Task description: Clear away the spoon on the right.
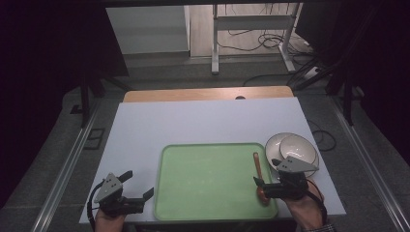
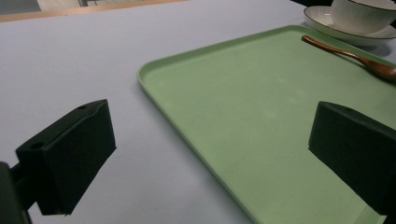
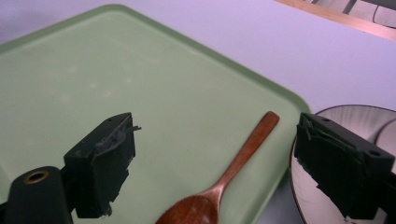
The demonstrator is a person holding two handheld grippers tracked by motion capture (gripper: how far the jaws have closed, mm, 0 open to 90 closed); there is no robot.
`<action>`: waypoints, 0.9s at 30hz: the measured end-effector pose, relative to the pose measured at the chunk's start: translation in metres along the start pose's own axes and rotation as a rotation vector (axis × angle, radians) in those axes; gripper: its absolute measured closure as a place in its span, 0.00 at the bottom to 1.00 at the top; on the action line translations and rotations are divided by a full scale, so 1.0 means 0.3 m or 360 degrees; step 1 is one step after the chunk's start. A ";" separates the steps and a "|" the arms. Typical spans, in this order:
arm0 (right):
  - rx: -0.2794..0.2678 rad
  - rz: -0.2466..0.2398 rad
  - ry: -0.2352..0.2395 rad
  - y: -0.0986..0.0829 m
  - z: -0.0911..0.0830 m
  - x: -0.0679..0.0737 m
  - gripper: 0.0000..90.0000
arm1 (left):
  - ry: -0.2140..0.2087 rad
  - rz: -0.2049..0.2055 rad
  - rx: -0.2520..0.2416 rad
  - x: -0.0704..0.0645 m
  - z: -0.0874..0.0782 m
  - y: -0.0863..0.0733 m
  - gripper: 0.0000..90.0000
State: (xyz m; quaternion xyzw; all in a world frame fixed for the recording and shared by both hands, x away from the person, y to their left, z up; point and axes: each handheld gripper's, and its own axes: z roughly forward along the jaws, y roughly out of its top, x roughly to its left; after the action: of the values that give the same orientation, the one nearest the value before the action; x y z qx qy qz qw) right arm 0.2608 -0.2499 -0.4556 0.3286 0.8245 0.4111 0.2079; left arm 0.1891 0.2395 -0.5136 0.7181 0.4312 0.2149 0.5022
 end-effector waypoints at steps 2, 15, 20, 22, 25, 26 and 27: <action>-0.0008 0.0001 -0.0011 -0.006 -0.010 -0.002 0.13 | 0.0001 0.0000 -0.0002 0.000 -0.001 0.000 0.00; -0.0043 0.0047 -0.0069 -0.050 -0.076 -0.024 0.08 | -0.0001 -0.0009 -0.0013 0.001 -0.005 -0.001 0.00; -0.0054 0.0074 -0.0088 -0.076 -0.101 -0.033 0.07 | 0.0004 -0.0011 -0.0013 0.001 -0.006 -0.002 0.00; -0.0055 0.0077 -0.0101 -0.088 -0.109 -0.036 0.07 | 0.0004 -0.0011 -0.0016 0.002 -0.006 -0.002 0.00; -0.0070 0.0090 -0.0113 -0.107 -0.118 -0.041 0.06 | 0.0007 -0.0010 -0.0021 0.003 -0.007 -0.002 0.00; -0.0076 0.0100 -0.0109 -0.114 -0.120 -0.043 0.06 | 0.0008 -0.0011 -0.0021 0.003 -0.007 -0.002 0.00; -0.0078 0.0106 -0.0110 -0.121 -0.122 -0.046 0.05 | 0.0009 -0.0012 -0.0021 0.004 -0.007 -0.003 0.00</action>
State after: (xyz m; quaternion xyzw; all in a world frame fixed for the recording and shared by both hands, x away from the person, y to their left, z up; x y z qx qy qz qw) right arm 0.2345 -0.2956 -0.4631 0.3646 0.7952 0.4263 0.2304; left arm 0.1877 0.2417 -0.5135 0.7125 0.4339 0.2180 0.5065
